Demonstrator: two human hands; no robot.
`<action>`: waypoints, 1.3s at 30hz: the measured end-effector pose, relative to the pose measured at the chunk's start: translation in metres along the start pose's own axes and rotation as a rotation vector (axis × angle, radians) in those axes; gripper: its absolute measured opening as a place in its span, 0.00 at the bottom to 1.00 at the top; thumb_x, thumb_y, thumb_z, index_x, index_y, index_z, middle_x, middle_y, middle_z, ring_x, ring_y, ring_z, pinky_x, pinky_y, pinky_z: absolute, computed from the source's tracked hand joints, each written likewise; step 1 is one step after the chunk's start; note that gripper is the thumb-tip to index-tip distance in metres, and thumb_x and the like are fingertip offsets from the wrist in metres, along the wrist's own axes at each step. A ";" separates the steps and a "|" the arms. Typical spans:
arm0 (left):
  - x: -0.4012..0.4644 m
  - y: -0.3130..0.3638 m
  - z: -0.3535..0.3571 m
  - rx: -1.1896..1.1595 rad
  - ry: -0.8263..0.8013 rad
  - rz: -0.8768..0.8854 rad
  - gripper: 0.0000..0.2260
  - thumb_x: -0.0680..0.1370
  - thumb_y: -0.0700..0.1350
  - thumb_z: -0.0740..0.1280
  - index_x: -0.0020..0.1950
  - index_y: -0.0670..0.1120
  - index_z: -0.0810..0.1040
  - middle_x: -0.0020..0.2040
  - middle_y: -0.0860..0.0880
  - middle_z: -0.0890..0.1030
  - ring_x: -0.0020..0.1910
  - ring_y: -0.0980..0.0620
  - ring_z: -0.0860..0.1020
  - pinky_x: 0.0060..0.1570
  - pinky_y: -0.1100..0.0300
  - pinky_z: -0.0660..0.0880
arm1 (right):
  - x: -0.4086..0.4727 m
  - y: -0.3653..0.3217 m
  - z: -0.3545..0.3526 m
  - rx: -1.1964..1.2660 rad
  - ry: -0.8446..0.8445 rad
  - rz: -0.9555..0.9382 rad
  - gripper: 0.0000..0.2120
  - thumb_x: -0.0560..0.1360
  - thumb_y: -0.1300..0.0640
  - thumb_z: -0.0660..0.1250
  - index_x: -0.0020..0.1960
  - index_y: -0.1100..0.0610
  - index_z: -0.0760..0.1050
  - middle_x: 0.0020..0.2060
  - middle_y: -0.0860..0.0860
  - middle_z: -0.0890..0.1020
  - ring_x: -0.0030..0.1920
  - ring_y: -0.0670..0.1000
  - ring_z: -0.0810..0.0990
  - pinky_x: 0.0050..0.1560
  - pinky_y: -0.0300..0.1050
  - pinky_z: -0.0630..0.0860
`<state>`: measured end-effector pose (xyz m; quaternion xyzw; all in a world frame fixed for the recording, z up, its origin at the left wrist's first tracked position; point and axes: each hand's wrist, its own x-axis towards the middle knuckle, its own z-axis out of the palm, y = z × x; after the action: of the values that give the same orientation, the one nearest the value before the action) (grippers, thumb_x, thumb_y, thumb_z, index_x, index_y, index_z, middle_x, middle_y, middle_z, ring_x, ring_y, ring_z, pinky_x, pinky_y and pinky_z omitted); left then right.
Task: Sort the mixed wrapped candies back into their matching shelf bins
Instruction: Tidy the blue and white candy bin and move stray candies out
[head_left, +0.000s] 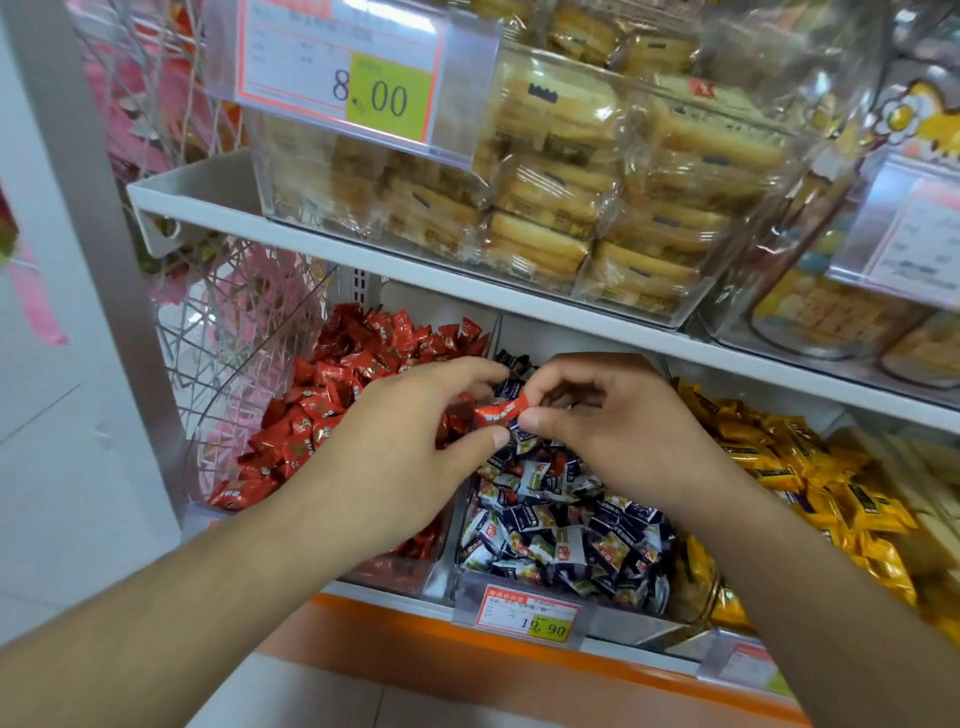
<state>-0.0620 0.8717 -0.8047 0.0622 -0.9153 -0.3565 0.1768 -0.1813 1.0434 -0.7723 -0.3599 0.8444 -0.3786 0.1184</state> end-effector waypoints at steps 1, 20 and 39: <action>0.000 0.000 -0.001 0.003 0.013 -0.012 0.14 0.79 0.55 0.71 0.65 0.64 0.78 0.55 0.66 0.82 0.56 0.68 0.77 0.60 0.64 0.76 | -0.003 -0.002 0.000 0.025 -0.017 -0.009 0.03 0.77 0.55 0.75 0.46 0.49 0.84 0.42 0.46 0.85 0.44 0.45 0.82 0.48 0.37 0.78; -0.006 -0.015 0.001 0.238 -0.165 0.086 0.26 0.84 0.58 0.60 0.82 0.60 0.58 0.80 0.67 0.56 0.77 0.64 0.59 0.71 0.73 0.51 | 0.024 0.045 -0.005 -0.303 0.389 0.193 0.09 0.81 0.53 0.69 0.58 0.56 0.82 0.51 0.53 0.86 0.48 0.54 0.85 0.54 0.49 0.82; -0.006 -0.015 0.002 0.217 -0.168 0.097 0.25 0.84 0.57 0.60 0.81 0.60 0.59 0.80 0.67 0.56 0.78 0.66 0.56 0.71 0.73 0.48 | 0.021 0.059 0.024 -0.447 -0.036 0.153 0.09 0.74 0.63 0.76 0.48 0.49 0.84 0.39 0.44 0.83 0.39 0.38 0.81 0.35 0.25 0.72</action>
<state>-0.0575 0.8630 -0.8181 0.0066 -0.9620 -0.2503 0.1089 -0.2153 1.0423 -0.8296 -0.3187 0.9299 -0.1657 0.0790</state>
